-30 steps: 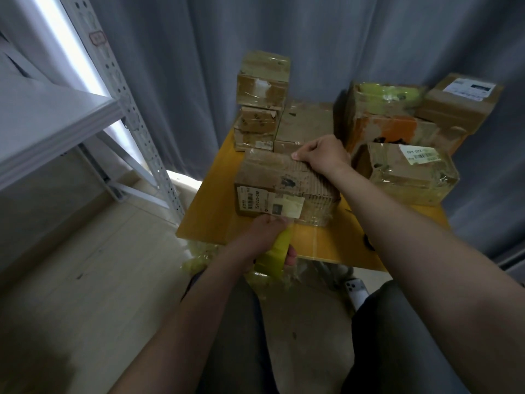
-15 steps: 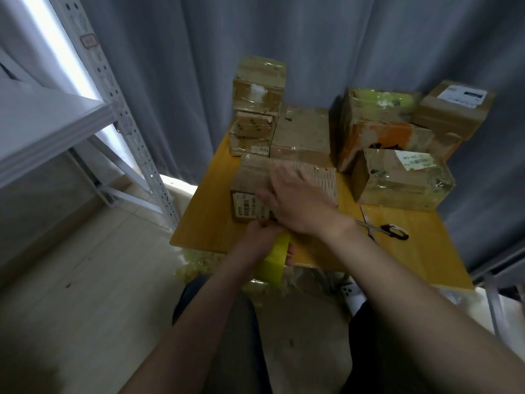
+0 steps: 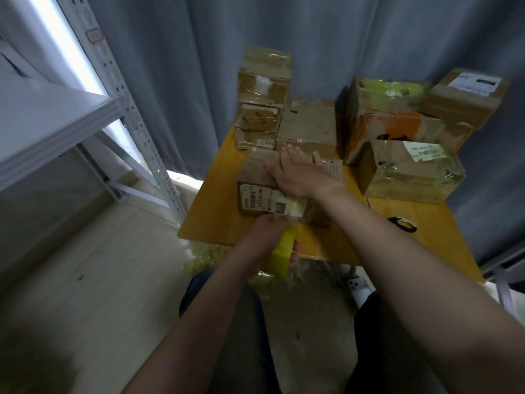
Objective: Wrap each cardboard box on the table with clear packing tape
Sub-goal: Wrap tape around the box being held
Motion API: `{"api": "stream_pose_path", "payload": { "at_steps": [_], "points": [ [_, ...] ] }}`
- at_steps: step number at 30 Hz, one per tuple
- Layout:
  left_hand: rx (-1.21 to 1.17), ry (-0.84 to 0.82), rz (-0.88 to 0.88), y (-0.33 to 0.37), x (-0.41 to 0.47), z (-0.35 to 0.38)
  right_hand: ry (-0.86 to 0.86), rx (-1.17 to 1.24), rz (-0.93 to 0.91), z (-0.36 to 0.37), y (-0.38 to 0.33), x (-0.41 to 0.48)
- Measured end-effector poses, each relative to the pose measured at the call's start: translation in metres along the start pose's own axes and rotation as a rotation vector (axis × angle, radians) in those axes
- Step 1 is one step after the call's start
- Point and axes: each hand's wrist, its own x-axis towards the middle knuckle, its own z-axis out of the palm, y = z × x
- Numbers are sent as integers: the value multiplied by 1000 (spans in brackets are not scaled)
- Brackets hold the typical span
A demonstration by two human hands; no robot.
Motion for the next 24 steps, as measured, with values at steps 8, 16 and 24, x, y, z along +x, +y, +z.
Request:
{"api": "stream_pose_path", "payload": {
  "at_steps": [8,16,24],
  "points": [
    [-125,40,-21,-10,-12,23,43,10,-263,-4,7,-9],
    [-109,83,86,-20,-16,34,750,369,-209,-20,18,-70],
    [42,202,214,-25,-22,41,-303,550,117,10,38,-132]
  ]
}}
